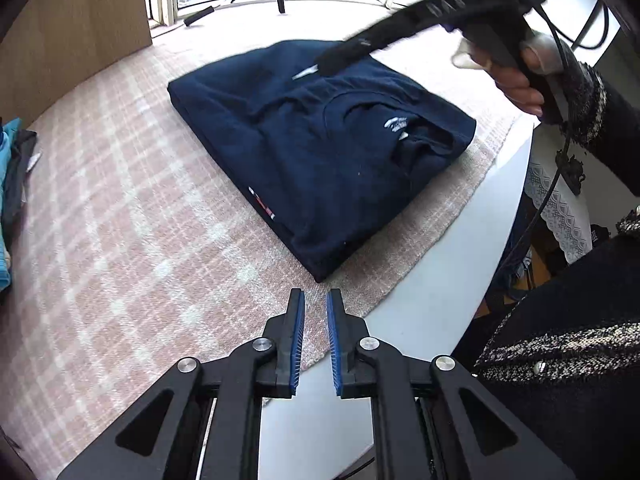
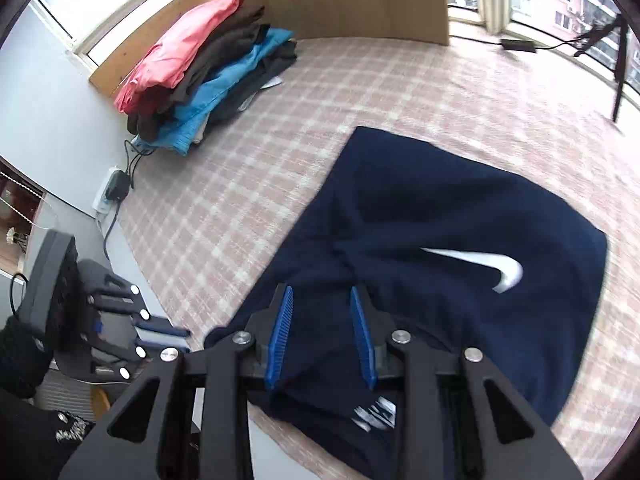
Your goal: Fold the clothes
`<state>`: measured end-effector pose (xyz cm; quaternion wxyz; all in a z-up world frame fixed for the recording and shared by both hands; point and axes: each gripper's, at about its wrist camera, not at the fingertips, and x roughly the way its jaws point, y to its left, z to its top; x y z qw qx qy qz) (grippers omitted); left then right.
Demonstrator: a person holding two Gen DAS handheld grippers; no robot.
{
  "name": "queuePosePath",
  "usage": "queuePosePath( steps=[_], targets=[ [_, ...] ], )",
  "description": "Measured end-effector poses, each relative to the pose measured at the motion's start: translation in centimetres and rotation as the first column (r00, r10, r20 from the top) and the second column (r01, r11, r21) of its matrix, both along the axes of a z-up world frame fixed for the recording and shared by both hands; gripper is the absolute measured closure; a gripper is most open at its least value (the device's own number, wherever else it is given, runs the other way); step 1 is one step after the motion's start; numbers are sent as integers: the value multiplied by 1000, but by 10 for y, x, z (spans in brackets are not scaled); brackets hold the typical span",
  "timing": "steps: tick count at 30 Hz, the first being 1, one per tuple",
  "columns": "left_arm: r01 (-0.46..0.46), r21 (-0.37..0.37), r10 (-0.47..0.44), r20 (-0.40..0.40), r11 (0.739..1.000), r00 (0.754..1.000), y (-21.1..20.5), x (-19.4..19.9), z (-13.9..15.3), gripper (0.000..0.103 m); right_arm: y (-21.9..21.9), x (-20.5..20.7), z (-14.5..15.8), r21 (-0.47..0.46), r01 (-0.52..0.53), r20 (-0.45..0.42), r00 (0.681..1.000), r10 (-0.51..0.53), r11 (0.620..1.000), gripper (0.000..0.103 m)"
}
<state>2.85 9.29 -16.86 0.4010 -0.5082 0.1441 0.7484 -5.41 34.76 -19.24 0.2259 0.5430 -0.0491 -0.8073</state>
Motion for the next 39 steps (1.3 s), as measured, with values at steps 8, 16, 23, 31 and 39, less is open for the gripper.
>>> queuePosePath(
  steps=[8,16,23,31,39],
  targets=[
    [69,-38,-68,14,997,998,38,-31,-16,81,-31,54,-30,-111,-65,113,991,78,992,66],
    [113,4,-113,29,994,993,50,-25,-26,95,-73,54,-67,-25,-197,177,964,198,980,70],
    [220,-67,-216,69,973,974,57,7,-45,96,-60,64,-73,-33,-236,264,935,236,971,89],
    [150,-42,-152,-31,988,988,52,-7,16,87,62,133,-19,-80,108,132,986,-96,991,53],
    [332,-26,-332,5,943,943,131,-11,6,79,118,158,-51,36,230,137,963,-233,972,53]
  ],
)
